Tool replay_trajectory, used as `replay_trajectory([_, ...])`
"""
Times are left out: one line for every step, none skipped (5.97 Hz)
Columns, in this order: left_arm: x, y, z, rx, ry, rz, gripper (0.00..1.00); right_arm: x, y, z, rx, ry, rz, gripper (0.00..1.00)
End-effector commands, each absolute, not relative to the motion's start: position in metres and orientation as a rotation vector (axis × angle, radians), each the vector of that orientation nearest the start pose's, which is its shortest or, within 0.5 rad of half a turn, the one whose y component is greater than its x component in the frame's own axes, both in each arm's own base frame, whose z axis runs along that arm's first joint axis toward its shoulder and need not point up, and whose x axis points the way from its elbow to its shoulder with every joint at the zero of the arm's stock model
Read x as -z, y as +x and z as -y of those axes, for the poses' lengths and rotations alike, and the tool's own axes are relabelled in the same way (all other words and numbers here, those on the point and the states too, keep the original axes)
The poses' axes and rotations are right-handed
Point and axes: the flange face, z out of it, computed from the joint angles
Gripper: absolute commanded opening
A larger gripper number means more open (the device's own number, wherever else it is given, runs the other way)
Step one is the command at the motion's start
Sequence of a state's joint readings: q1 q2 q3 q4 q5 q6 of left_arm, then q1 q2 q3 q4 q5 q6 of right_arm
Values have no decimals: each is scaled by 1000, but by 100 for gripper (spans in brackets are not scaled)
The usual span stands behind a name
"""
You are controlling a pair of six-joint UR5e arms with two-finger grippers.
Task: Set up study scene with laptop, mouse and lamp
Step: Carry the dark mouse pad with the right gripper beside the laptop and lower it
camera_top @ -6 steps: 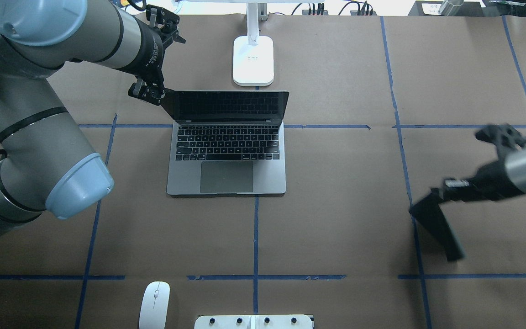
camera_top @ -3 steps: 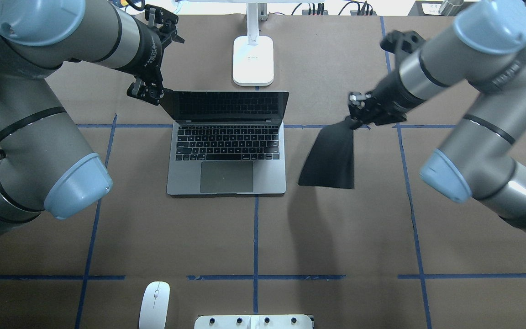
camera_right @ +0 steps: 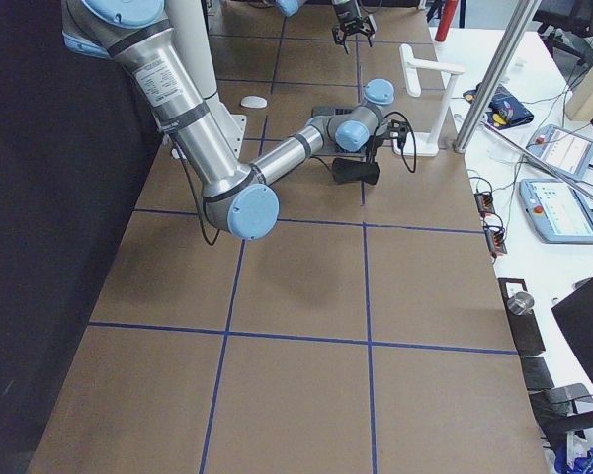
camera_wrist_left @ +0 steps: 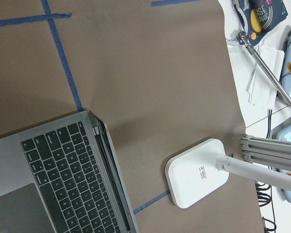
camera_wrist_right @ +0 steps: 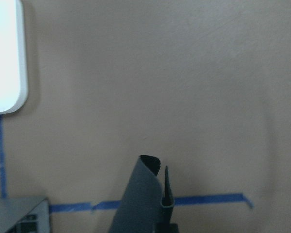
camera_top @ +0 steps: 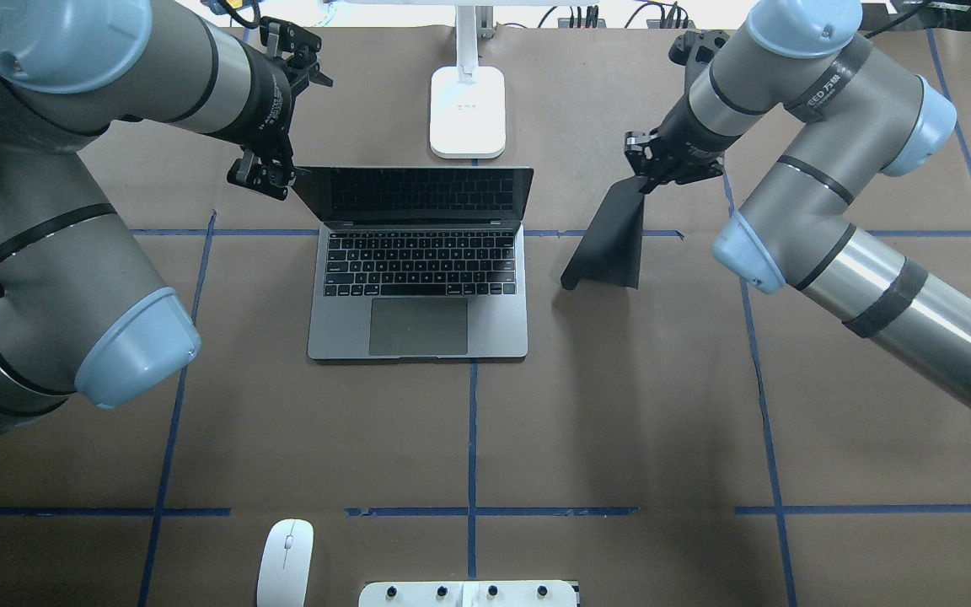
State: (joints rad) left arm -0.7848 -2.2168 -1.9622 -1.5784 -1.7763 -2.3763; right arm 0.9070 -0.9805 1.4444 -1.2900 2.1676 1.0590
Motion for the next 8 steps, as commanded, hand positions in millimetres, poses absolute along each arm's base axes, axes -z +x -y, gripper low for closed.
replay_trajectory([-126,337,495,1323,-217,-1136,100,-386,-357,644,-65,72,848,0])
replay_trajectory([-126,337,496,1321,-216,-1134,100,-393,-355,643,-68,63,841,0])
replay_trajectory([-128,337,496,1322,-216,-1131,100,-405,-346,642,-46,64,838,0])
replay_trajectory([-127,337,496,1321,-216,-1134,100,-375,-348,643,-27,57,889,0])
replay_trajectory([-127,337,496,1321,-216,-1134,100,-322,-357,652,-34,90,939,0])
replay_trajectory([-127,337,496,1321,-216,-1133,100,-264,-368,654,-77,106,997,0])
replay_trajectory([-127,337,496,1321,-216,-1133,100,-224,-396,620,-17,125,1053,0])
replay_trajectory([-127,337,496,1321,-216,-1134,100,-194,-403,605,24,162,1100,0])
